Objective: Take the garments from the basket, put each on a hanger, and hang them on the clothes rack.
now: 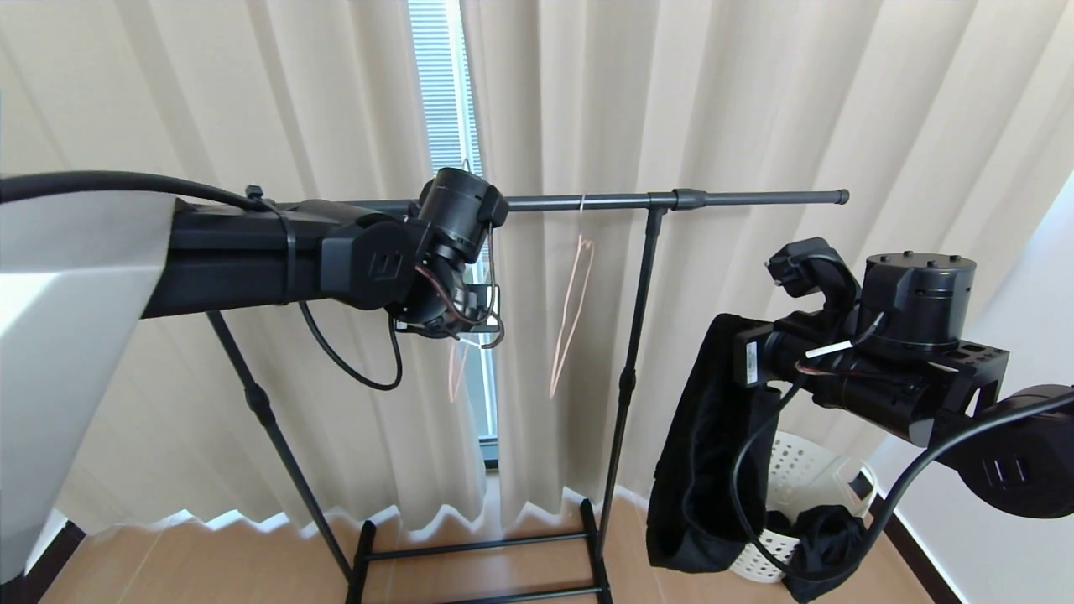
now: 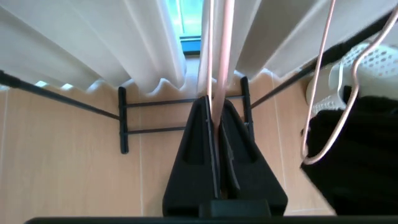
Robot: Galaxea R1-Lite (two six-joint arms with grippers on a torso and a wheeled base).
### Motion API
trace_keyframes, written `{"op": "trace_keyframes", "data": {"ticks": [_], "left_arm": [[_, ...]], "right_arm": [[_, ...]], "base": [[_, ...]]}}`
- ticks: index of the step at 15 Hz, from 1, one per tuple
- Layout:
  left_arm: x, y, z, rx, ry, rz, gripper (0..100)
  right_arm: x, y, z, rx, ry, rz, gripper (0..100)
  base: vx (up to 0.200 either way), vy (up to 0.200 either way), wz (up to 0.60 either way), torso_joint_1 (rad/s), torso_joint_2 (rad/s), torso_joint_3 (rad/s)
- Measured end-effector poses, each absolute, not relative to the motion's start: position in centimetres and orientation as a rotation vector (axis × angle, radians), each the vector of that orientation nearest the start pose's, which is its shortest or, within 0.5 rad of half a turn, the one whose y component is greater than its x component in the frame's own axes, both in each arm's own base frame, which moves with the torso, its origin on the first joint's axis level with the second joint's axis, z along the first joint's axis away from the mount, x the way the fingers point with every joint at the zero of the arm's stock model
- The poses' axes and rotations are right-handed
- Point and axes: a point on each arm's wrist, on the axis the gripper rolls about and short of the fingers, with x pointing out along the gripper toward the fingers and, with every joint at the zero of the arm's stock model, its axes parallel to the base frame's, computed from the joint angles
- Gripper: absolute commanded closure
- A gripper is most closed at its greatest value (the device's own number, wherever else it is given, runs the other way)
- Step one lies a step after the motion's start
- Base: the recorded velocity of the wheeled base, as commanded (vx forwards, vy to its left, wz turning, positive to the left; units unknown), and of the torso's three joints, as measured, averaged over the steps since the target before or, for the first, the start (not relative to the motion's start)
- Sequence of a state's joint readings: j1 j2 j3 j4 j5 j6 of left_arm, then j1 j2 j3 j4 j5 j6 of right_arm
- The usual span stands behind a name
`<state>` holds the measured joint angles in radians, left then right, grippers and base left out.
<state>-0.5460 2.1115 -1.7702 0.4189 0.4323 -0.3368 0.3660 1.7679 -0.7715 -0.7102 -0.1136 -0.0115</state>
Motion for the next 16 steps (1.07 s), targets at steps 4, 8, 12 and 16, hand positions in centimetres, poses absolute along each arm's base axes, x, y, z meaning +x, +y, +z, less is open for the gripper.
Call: {"op": "trace_keyframes", "data": {"ticks": [4,8,12,16], "left_arm": [[31.8,-19.2,21.4,0.071,0.698,-0.016,100],[26.8,-16.6,22.2,0.084,0.699,-0.033,100],[21.2,-12.9,21.5,0.133,0.670,-0.076,100],[16.2,-9.6,19.7,0.173,0.592,-0.267,100]], "right_arm": [[29.3,11.0,16.4,-0.076,0.265,0.252,100],[28.2,10.5,17.7,-0.080,0.226,0.254,100],[26.4,10.5,19.0,-0.107,0.182,0.281,100],[25.3,10.9,19.1,-0.148,0.174,0.311,100]], "base": [[0.000,0.000,0.00,0.000,0.00,0.000],[0.000,0.000,0.00,0.000,0.00,0.000],[0.000,0.000,0.00,0.000,0.00,0.000],[0.000,0.000,0.00,0.000,0.00,0.000]]}}
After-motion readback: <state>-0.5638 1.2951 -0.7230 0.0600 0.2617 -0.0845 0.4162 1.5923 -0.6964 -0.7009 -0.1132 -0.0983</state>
